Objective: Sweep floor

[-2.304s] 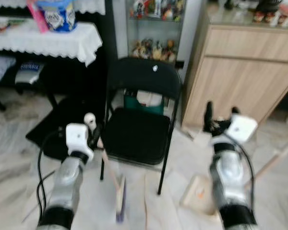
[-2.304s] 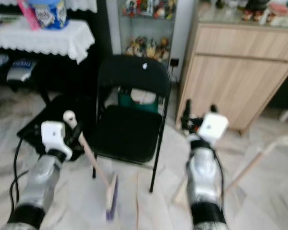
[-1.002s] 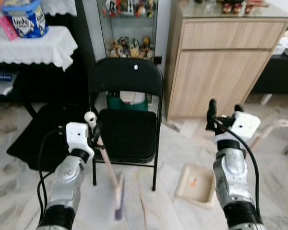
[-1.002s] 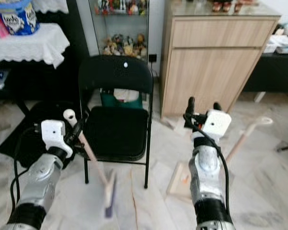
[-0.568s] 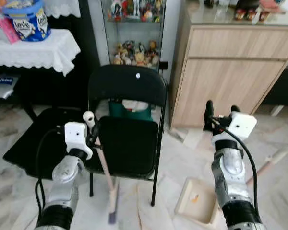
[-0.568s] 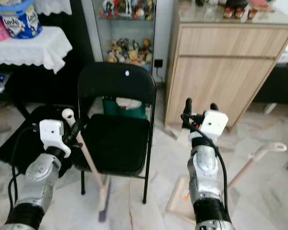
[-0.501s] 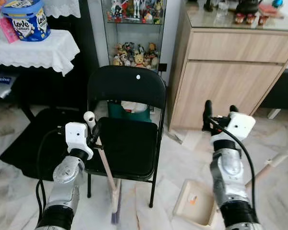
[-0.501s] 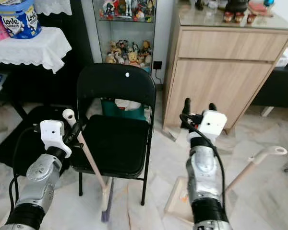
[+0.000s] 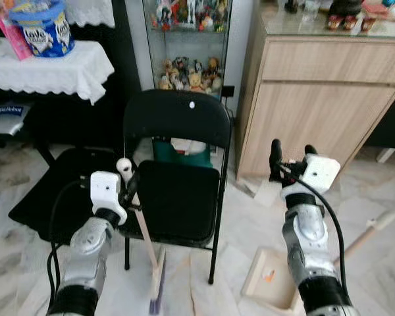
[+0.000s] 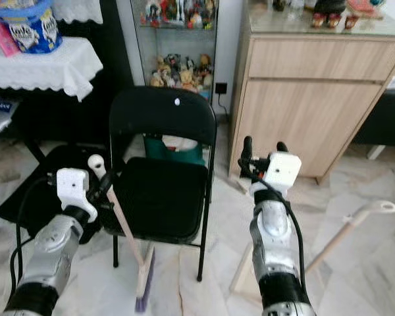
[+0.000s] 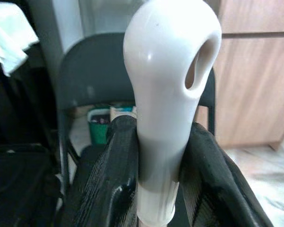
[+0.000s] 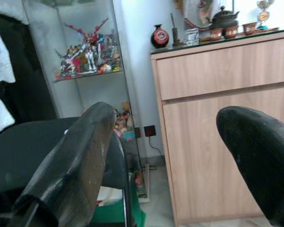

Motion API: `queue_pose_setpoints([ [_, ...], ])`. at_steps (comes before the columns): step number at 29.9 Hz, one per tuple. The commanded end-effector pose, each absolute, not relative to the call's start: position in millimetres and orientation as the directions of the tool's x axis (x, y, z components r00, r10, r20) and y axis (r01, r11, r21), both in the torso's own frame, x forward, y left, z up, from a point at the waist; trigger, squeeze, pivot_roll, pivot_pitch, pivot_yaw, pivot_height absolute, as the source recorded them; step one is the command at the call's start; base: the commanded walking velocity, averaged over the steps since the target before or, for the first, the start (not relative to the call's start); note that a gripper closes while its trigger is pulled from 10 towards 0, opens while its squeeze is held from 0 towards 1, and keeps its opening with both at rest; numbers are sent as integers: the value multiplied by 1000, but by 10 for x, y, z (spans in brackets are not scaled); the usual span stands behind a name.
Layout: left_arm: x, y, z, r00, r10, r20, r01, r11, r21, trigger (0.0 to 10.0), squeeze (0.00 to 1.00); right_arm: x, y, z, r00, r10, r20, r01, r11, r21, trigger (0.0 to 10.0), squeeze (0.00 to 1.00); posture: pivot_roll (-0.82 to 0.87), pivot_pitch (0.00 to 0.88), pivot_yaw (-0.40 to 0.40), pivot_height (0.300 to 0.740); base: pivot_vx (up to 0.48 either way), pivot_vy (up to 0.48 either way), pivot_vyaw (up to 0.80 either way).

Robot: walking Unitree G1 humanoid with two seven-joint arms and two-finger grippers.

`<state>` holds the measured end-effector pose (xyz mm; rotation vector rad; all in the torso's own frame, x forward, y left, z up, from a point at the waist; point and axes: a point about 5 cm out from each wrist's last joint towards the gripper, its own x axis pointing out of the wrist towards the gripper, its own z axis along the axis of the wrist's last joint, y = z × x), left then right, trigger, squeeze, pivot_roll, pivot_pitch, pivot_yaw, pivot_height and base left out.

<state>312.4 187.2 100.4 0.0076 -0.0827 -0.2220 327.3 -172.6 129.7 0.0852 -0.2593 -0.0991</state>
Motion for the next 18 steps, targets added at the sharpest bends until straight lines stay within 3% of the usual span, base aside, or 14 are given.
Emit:
queue_pose_setpoints([
  [1, 3123, 1875, 1008, 971, -221, 89, 225, 974, -34, 10000, 0, 3278, -1716, 1274, 966, -103, 238, 82, 992, 97, 10000, 0, 23, 30, 18, 740, 0, 0, 0],
  [3, 3120, 1872, 990, 972, -220, 84, 226, 971, -71, 10000, 0, 3277, -1715, 1273, 966, -103, 238, 82, 992, 97, 10000, 0, 21, 29, 17, 740, 0, 0, 0],
  [5, 3089, 1773, 917, 946, -320, 51, 324, 921, -218, 10000, 0, 3276, -1706, 1272, 966, -98, 239, 77, 992, 98, 10000, 0, 21, 28, 17, 740, 0, 0, 0],
  [13, 3126, 1728, 972, 925, -375, 62, 379, 901, -212, 10000, 0, 3275, -1712, 1274, 966, -96, 239, 74, 992, 97, 10000, 0, 19, 37, 18, 740, 0, 0, 0],
  [18, 3203, 1809, 1034, 956, -287, 67, 294, 942, -164, 10000, 0, 3274, -1713, 1276, 966, -96, 240, 74, 993, 96, 10000, 0, 16, 41, 19, 740, 0, 0, 0],
])
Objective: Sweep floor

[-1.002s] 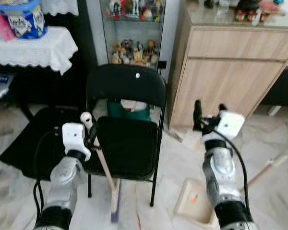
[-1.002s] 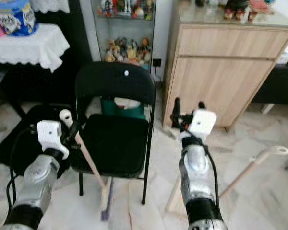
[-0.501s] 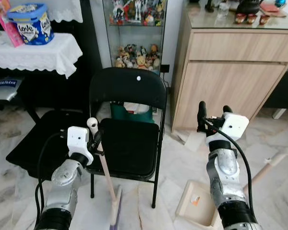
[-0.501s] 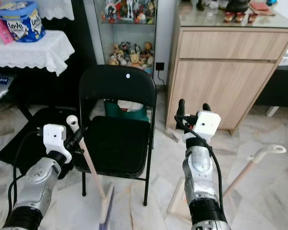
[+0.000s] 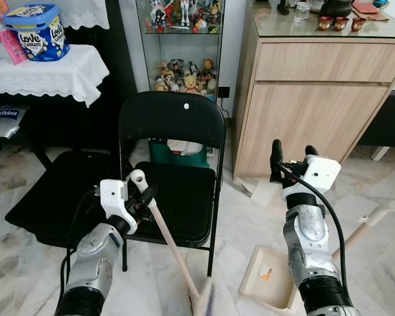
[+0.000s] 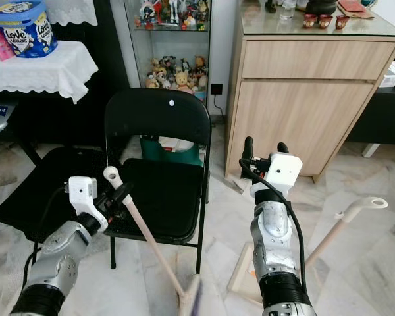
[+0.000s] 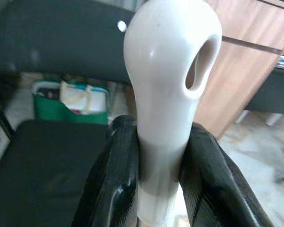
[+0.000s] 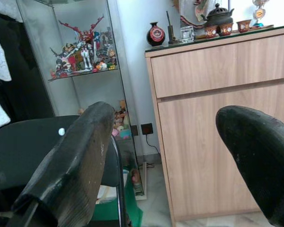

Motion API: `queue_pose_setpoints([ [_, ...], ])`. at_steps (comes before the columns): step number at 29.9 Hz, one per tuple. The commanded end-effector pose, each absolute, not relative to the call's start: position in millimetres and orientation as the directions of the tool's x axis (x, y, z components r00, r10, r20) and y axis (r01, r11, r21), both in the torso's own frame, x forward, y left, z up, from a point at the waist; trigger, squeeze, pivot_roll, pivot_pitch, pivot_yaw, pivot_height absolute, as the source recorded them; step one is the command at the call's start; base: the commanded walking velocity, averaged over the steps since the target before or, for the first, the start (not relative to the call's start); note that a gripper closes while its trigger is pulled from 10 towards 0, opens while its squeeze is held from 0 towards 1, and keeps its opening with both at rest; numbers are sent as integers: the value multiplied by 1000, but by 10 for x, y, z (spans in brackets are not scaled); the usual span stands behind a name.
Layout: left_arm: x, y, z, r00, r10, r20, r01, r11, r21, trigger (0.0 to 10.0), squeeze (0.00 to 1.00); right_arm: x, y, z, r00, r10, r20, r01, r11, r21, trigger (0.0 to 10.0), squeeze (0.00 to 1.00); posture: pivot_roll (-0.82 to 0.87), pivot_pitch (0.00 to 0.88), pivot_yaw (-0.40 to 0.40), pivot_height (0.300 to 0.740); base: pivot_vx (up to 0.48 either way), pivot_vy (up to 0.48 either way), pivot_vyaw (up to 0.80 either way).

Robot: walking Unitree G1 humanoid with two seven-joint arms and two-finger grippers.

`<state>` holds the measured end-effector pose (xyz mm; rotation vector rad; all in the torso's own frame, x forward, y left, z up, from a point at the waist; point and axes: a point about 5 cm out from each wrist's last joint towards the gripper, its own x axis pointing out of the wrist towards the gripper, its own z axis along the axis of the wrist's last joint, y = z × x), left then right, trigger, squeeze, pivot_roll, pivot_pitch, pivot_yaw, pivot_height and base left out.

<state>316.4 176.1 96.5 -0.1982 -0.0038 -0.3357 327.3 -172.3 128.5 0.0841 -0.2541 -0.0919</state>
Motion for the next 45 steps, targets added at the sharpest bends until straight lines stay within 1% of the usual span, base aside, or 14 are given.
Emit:
queue_pose_setpoints([
  [1, 3240, 1918, 1063, 982, -179, 59, 185, 975, -124, 10000, 0, 3272, -1714, 1276, 966, -96, 239, 75, 993, 95, 10000, 0, 15, 43, 19, 740, 0, 0, 0],
  [2, 3240, 1918, 1063, 982, -179, 59, 185, 975, -124, 10000, 0, 3272, -1714, 1276, 966, -96, 239, 75, 993, 95, 10000, 0, 15, 43, 19, 740, 0, 0, 0],
  [3, 3250, 1975, 1095, 990, -125, 61, 130, 987, -92, 10000, 0, 3273, -1714, 1278, 966, -97, 239, 76, 993, 94, 10000, 0, 15, 45, 19, 740, 0, 0, 0],
  [7, 3235, 1978, 1140, 988, -139, 65, 141, 989, -31, 10000, 0, 3272, -1720, 1269, 967, -97, 236, 77, 993, 93, 10000, 0, 19, 48, 19, 740, 0, 0, 0],
  [26, 3235, 1930, 1111, 987, -146, 63, 149, 988, -35, 10000, 0, 3265, -1716, 1260, 968, -99, 232, 79, 992, 94, 10000, 0, 17, 55, 24, 740, 0, 0, 0],
  [27, 3234, 1927, 1111, 987, -150, 64, 152, 988, -38, 10000, 847, 3265, -1715, 1260, 968, -99, 232, 79, 992, 94, 10000, 0, 18, 55, 24, 740, 0, 0, 0],
  [29, 3233, 1925, 1110, 986, -152, 64, 155, 987, -38, 10000, 847, 3265, -1714, 1258, 968, -98, 231, 79, 992, 94, 10000, 0, 18, 55, 24, 740, 0, 0, 0],
  [30, 3232, 1924, 1111, 986, -155, 65, 157, 987, -38, 10000, 906, 3265, -1713, 1256, 968, -98, 230, 78, 993, 94, 10000, 0, 18, 55, 24, 740, 0, 0, 0],
  [31, 3231, 1924, 1113, 986, -156, 66, 158, 987, -36, 10000, 851, 3266, -1713, 1254, 968, -98, 229, 78, 993, 94, 10000, 0, 19, 56, 23, 740, 0, 0, 0],
  [32, 3231, 1924, 1114, 985, -156, 67, 159, 987, -35, 10000, 851, 3266, -1713, 1253, 969, -98, 229, 78, 993, 93, 10000, 0, 19, 56, 23, 740, 0, 0, 0],
  [33, 3232, 1925, 1115, 985, -159, 67, 161, 986, -31, 10000, 102, 3266, -1713, 1251, 969, -98, 228, 78, 993, 93, 10000, 0, 19, 56, 23, 740, 0, 0, 0],
  [34, 3232, 1928, 1112, 985, -162, 63, 164, 986, -27, 10000, 0, 3265, -1714, 1250, 969, -98, 228, 78, 993, 93, 10000, 0, 19, 56, 23, 740, 0, 0, 0],
  [44, 3208, 1924, 1064, 976, -216, 34, 218, 975, -36, 10000, 0, 3266, -1715, 1237, 970, -96, 222, 77, 993, 91, 10000, 0, 19, 55, 23, 740, 0, 0, 0],
  [45, 3203, 1915, 1060, 973, -227, 33, 228, 973, -40, 10000, 263, 3266, -1715, 1237, 970, -95, 222, 77, 993, 91, 10000, 0, 19, 55, 23, 740, 0, 0, 0],
])
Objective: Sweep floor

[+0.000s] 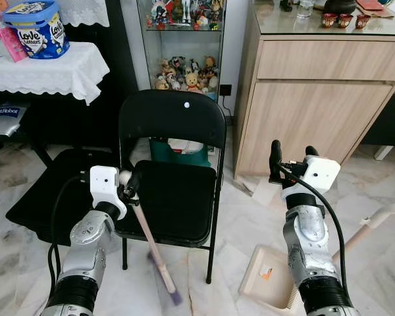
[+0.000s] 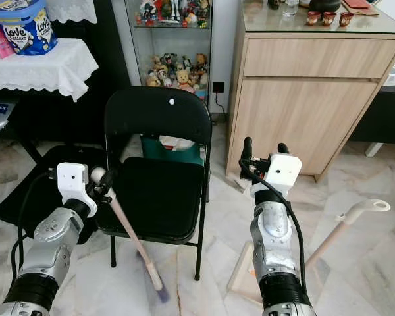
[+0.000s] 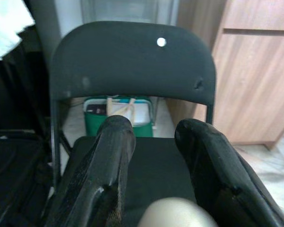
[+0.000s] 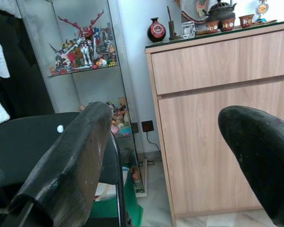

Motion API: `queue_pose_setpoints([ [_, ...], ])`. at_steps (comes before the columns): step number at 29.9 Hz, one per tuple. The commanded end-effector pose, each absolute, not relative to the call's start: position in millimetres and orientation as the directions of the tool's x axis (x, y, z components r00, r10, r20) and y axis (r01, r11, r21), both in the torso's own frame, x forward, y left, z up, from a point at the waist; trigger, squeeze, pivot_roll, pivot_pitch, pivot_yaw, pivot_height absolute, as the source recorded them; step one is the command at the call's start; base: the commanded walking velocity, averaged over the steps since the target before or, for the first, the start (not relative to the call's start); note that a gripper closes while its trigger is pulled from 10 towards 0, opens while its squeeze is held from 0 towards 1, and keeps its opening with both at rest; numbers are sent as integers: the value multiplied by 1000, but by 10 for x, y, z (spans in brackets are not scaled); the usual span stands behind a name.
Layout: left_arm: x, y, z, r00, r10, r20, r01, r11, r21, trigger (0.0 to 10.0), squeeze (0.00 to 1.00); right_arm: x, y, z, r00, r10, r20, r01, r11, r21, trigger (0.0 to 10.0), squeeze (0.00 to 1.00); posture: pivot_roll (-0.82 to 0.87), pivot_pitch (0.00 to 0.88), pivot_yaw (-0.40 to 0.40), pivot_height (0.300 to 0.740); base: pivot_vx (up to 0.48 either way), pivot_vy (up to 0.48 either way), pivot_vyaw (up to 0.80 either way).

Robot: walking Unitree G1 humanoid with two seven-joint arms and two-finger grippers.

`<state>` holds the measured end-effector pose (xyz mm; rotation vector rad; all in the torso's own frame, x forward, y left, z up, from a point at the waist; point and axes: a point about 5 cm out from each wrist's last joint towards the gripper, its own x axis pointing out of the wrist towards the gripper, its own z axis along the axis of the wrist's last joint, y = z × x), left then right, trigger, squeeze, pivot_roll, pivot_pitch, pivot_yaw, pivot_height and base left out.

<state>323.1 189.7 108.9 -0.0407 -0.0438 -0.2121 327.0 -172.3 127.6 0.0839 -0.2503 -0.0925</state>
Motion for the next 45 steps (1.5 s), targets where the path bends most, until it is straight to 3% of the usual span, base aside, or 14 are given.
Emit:
queue_pose_setpoints([
  [1, 3198, 1907, 1057, 971, -235, 32, 237, 971, -42, 10000, 1000, 3266, -1715, 1237, 971, -95, 222, 76, 993, 91, 10000, 0, 19, 55, 23, 740, 0, 0, 0],
  [6, 3186, 1859, 1044, 964, -265, 26, 266, 963, -36, 10000, 1000, 3265, -1717, 1231, 971, -95, 220, 77, 993, 89, 10000, 0, 20, 52, 21, 740, 0, 0, 0],
  [7, 3185, 1854, 1035, 964, -266, 24, 267, 963, -35, 10000, 847, 3265, -1717, 1230, 971, -95, 219, 77, 993, 89, 10000, 0, 19, 52, 22, 740, 0, 0, 0],
  [8, 3185, 1851, 1028, 963, -267, 22, 268, 963, -35, 10000, 90, 3265, -1716, 1229, 971, -94, 219, 77, 993, 88, 10000, 0, 19, 52, 22, 740, 0, 0, 0],
  [9, 3183, 1848, 1024, 963, -268, 20, 269, 963, -34, 10000, 16, 3265, -1715, 1228, 971, -95, 219, 77, 993, 88, 10000, 0, 18, 52, 23, 740, 0, 0, 0],
  [18, 3175, 1882, 980, 968, -249, -3, 249, 968, -18, 10000, 0, 3266, -1715, 1213, 972, -98, 213, 81, 993, 87, 10000, 0, 21, 49, 24, 740, 0, 0, 0],
  [27, 3226, 2084, 988, 996, -89, -29, 91, 993, 73, 10000, 0, 3270, -1707, 1195, 974, -97, 206, 81, 993, 85, 10000, 0, 23, 39, 23, 740, 0, 0, 0],
  [41, 3246, 2023, 972, 995, -87, -42, 90, 992, 93, 10000, 0, 3280, -1684, 1181, 976, -89, 198, 74, 994, 81, 10000, 0, 24, 32, 21, 740, 0, 0, 0],
  [45, 3248, 2063, 937, 996, -48, -72, 60, 983, 171, 10000, 0, 3279, -1689, 1183, 976, -90, 198, 76, 994, 79, 10000, 0, 23, 39, 20, 740, 0, 0, 0],
])
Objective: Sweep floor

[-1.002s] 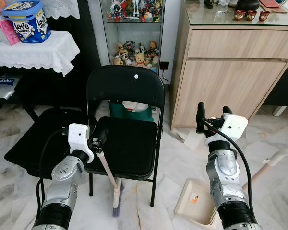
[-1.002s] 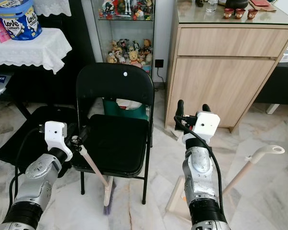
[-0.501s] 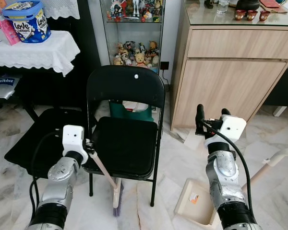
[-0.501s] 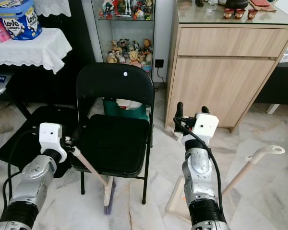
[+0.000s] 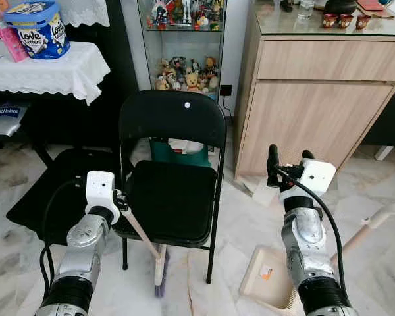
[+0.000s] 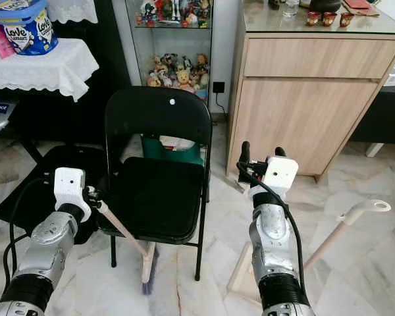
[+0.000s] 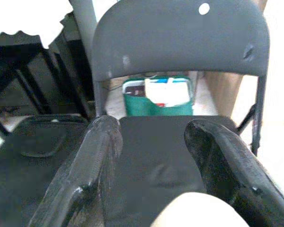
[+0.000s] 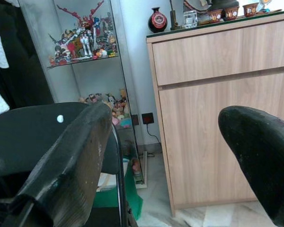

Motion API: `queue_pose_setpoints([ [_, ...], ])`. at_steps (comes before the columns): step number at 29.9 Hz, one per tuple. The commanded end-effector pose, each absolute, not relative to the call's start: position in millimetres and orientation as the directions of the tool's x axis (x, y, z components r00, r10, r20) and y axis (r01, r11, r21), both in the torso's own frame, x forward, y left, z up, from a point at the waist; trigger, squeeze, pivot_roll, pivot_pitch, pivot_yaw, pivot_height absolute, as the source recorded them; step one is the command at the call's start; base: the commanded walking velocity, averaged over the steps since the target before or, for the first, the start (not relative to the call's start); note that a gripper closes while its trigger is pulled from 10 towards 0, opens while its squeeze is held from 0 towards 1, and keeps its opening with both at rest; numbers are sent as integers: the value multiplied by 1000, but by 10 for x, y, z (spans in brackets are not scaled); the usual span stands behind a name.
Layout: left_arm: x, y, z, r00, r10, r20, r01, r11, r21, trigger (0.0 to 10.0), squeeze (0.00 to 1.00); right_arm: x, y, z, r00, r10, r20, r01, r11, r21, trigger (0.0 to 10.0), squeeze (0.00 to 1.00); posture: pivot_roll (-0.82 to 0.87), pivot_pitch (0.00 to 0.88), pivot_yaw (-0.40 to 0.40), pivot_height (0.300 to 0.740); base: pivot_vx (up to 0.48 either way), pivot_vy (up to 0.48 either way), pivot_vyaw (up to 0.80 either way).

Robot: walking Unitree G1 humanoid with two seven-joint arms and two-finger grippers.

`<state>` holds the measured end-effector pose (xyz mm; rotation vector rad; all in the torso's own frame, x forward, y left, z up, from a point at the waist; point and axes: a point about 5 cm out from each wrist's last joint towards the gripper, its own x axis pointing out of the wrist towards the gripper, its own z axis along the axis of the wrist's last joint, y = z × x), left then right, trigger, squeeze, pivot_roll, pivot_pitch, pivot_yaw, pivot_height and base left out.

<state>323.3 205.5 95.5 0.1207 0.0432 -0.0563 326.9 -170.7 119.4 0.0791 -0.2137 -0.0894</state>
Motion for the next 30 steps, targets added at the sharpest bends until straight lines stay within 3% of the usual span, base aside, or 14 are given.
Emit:
queue_pose_setpoints([
  [1, 3245, 2069, 918, 996, -44, -83, 59, 980, 190, 10000, 0, 3277, -1693, 1180, 976, -91, 197, 77, 994, 78, 10000, 0, 23, 39, 20, 740, 0, 0, 0],
  [7, 3249, 2060, 917, 994, -63, -85, 81, 967, 241, 10000, 0, 3278, -1696, 1177, 977, -92, 195, 78, 994, 77, 10000, 0, 24, 41, 20, 740, 0, 0, 0],
  [11, 3253, 2033, 934, 993, -93, -69, 105, 977, 188, 10000, 0, 3279, -1695, 1177, 976, -92, 195, 78, 994, 78, 10000, 0, 22, 43, 21, 740, 0, 0, 0],
  [17, 3287, 1919, 1181, 962, -265, 66, 264, 964, 34, 10000, 0, 3277, -1703, 1177, 976, -93, 195, 80, 994, 77, 10000, 0, 22, 43, 21, 740, 0, 0, 0],
  [22, 3299, 1830, 1360, 881, -457, 123, 468, 880, -78, 10000, 0, 3277, -1699, 1174, 977, -92, 195, 77, 994, 79, 10000, 0, 24, 43, 24, 740, 0, 0, 0],
  [27, 3304, 1799, 1381, 826, -555, 95, 562, 825, -61, 10000, 0, 3282, -1692, 1173, 977, -87, 193, 73, 994, 79, 10000, 0, 23, 39, 26, 740, 0, 0, 0],
  [30, 3355, 1843, 1418, 845, -528, 91, 531, 847, -15, 10000, 0, 3286, -1688, 1178, 977, -86, 194, 72, 994, 79, 10000, 0, 22, 38, 27, 740, 0, 0, 0],
])
